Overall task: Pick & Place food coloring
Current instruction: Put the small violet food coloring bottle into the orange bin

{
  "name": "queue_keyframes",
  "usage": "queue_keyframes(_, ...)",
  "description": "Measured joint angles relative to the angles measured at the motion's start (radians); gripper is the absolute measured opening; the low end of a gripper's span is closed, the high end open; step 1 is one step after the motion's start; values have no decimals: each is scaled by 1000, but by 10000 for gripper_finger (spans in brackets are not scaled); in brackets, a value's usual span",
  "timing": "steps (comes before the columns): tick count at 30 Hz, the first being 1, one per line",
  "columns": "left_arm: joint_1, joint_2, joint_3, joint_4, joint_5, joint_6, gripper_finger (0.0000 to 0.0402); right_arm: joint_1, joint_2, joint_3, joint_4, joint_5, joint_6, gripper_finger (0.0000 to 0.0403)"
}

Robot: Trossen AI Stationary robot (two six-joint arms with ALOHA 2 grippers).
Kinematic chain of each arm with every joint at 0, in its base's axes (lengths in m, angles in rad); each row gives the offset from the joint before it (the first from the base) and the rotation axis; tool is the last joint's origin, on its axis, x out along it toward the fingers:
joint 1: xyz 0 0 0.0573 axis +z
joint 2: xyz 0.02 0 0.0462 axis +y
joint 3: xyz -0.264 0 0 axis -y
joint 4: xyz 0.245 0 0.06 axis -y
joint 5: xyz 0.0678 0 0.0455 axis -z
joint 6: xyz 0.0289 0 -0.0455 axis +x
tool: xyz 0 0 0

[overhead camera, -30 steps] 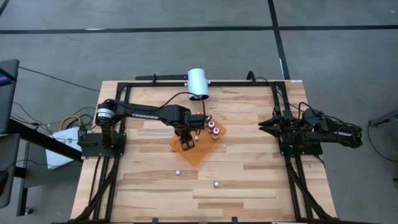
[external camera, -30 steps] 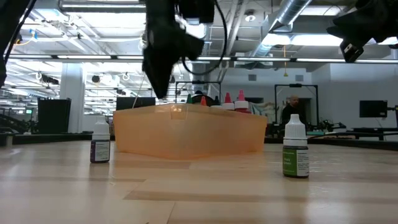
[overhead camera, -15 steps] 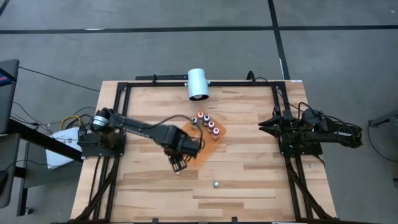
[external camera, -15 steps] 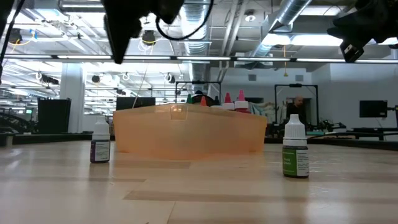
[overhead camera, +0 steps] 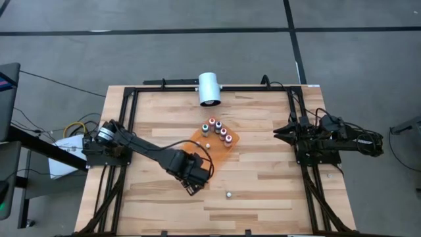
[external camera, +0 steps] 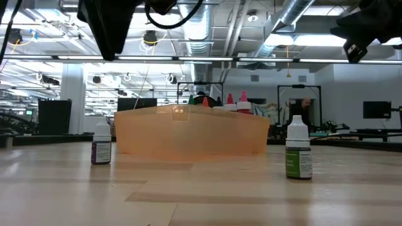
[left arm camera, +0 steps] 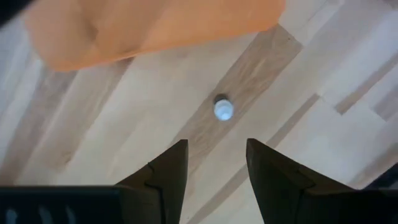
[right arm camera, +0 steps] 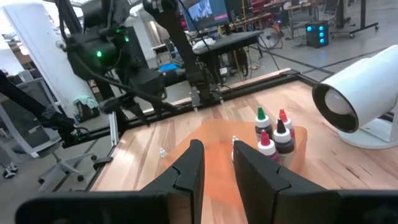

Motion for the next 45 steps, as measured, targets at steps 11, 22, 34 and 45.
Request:
queue_keyframes(11,-17,59,-11,95,24,-49,155,0,0,1,13,0,73,75)
queue_keyframes(22,-40,62,-11,114,-3,-23,155,0,0,1,13,0,77,75)
queue_keyframes(34,-67,62,-11,119,7,-114,155,0,0,1,13,0,43,75)
queue_keyframes(45,-65,144,-11,197,46,-337,155,2,-1,0,1,-56,26,75)
